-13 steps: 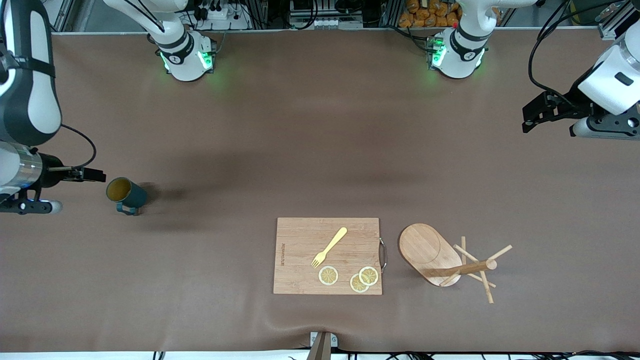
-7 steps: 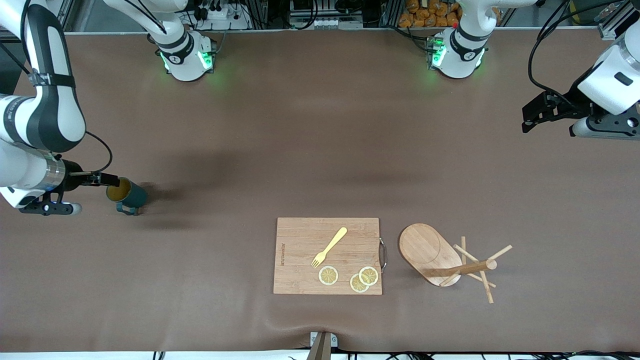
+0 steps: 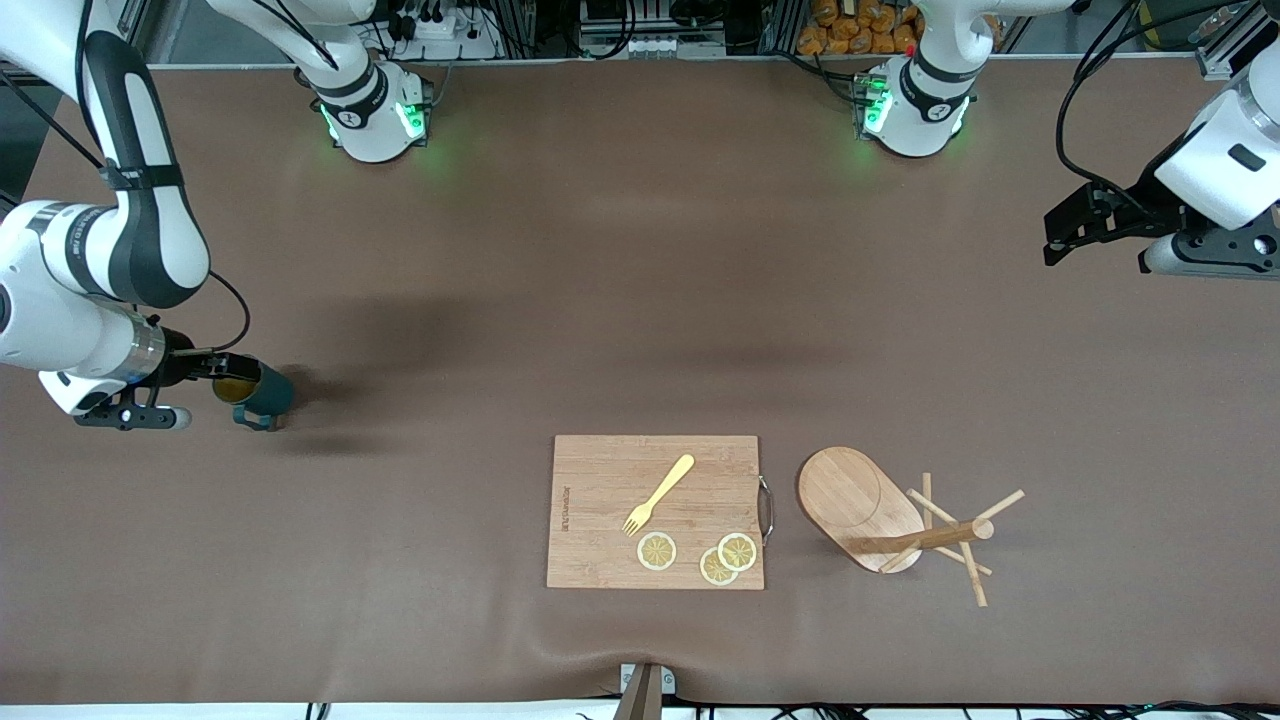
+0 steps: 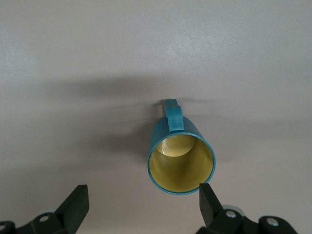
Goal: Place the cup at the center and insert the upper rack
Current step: 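Reach the right gripper down to the teal mug's rim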
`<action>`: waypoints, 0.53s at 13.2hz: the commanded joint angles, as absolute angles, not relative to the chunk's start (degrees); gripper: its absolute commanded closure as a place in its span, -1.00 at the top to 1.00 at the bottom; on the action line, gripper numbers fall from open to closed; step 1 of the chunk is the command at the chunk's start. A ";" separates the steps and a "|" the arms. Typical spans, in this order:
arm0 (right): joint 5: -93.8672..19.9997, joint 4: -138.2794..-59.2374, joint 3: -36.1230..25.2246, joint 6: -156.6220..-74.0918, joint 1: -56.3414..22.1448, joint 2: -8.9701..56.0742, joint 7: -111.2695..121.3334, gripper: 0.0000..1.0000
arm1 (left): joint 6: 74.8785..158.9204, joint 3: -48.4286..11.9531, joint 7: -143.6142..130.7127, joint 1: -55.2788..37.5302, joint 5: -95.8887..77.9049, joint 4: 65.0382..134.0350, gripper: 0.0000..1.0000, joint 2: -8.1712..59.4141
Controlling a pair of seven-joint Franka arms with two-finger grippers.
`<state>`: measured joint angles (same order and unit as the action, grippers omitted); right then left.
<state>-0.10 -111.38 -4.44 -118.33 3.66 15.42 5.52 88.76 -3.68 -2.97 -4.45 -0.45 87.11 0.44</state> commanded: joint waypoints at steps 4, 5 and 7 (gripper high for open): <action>-0.35 -113.29 -4.13 -119.18 4.13 15.12 5.80 1.00 | 88.68 -4.13 -3.69 -4.75 0.18 86.04 1.00 0.88; -0.35 -113.29 -4.13 -119.18 4.04 15.38 5.71 1.00 | 88.68 -4.13 -3.60 -4.66 0.18 86.04 1.00 0.88; -0.35 -113.29 -4.13 -119.18 3.96 15.91 5.63 1.00 | 88.59 -4.13 -3.69 -4.57 0.09 86.04 1.00 0.88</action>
